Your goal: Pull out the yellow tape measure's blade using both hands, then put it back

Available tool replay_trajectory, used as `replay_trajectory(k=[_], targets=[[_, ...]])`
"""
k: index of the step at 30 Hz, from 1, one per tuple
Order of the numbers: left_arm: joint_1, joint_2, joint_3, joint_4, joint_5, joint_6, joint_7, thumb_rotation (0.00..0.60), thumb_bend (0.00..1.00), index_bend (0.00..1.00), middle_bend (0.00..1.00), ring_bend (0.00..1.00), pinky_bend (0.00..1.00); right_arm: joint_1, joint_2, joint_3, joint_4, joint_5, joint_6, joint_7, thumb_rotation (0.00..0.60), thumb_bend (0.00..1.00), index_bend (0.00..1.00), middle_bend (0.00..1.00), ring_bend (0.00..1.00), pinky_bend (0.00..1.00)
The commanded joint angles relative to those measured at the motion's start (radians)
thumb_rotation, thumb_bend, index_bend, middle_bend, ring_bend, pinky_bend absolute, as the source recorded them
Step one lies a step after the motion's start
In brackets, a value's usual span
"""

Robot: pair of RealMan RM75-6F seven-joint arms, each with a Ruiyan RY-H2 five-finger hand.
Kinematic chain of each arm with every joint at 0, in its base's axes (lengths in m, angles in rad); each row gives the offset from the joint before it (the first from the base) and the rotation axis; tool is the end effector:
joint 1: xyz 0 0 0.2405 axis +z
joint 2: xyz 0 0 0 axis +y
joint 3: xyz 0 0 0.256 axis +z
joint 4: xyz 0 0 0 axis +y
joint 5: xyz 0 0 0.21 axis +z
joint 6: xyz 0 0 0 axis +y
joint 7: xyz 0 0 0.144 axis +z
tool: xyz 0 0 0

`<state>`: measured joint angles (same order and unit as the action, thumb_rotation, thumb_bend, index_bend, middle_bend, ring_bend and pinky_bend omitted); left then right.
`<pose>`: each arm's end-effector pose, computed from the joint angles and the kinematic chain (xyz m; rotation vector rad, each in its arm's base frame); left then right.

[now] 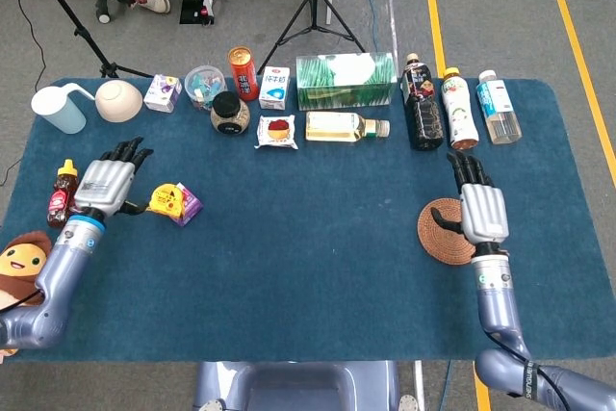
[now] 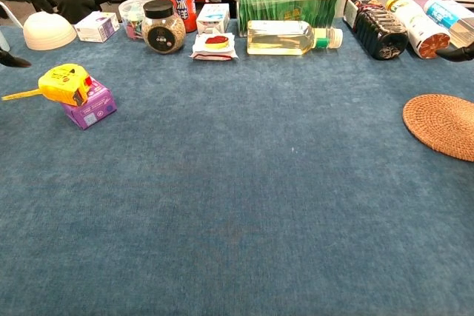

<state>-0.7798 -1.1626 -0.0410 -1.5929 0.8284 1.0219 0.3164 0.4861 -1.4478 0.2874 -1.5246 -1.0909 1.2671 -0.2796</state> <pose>-0.2252 0.3664 0.1129 -1.6151 -0.9339 -0.6566 -0.2250 -0.3312 0.0776 1.3204 -0.9612 1.0095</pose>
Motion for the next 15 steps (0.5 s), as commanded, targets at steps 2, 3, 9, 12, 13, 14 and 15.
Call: replay_trajectory(k=[2, 3, 9, 12, 13, 14, 15], targets=[[0.117, 0.024, -0.006, -0.047, 0.098, 0.187, -0.060, 0.600, 0.21, 0.19, 0.00, 0.00, 0.22, -0.005, 0.012, -0.018, 0.024, -0.030, 0.015, -0.027, 0.541, 0.31, 0.19, 0.13, 0.11, 0.23], [0.144, 0.024, -0.003, -0.051, 0.120, 0.226, -0.076, 0.600, 0.21, 0.21, 0.01, 0.00, 0.23, -0.007, 0.014, -0.026, 0.034, -0.040, 0.022, -0.040, 0.542, 0.31, 0.20, 0.14, 0.11, 0.23], [0.266, 0.021, 0.023, -0.044, 0.227, 0.370, -0.157, 0.600, 0.22, 0.35, 0.13, 0.08, 0.32, -0.031, 0.030, -0.065, 0.058, -0.079, 0.047, -0.065, 0.542, 0.34, 0.32, 0.21, 0.18, 0.27], [0.338, 0.017, 0.042, -0.027, 0.282, 0.447, -0.204, 0.600, 0.22, 0.40, 0.17, 0.11, 0.35, -0.057, 0.045, -0.087, 0.060, -0.099, 0.071, -0.069, 0.540, 0.35, 0.34, 0.23, 0.20, 0.28], [0.351, 0.015, 0.045, -0.023, 0.290, 0.459, -0.212, 0.600, 0.22, 0.41, 0.18, 0.12, 0.35, -0.063, 0.048, -0.090, 0.059, -0.102, 0.077, -0.068, 0.542, 0.35, 0.35, 0.24, 0.21, 0.28], [0.373, 0.014, 0.048, -0.017, 0.303, 0.481, -0.224, 0.600, 0.22, 0.42, 0.18, 0.12, 0.35, -0.072, 0.053, -0.094, 0.055, -0.106, 0.087, -0.066, 0.543, 0.35, 0.35, 0.24, 0.21, 0.28], [0.387, 0.013, 0.052, -0.013, 0.310, 0.494, -0.231, 0.600, 0.21, 0.42, 0.18, 0.12, 0.35, -0.080, 0.057, -0.095, 0.051, -0.108, 0.097, -0.065, 0.543, 0.35, 0.35, 0.24, 0.21, 0.28]])
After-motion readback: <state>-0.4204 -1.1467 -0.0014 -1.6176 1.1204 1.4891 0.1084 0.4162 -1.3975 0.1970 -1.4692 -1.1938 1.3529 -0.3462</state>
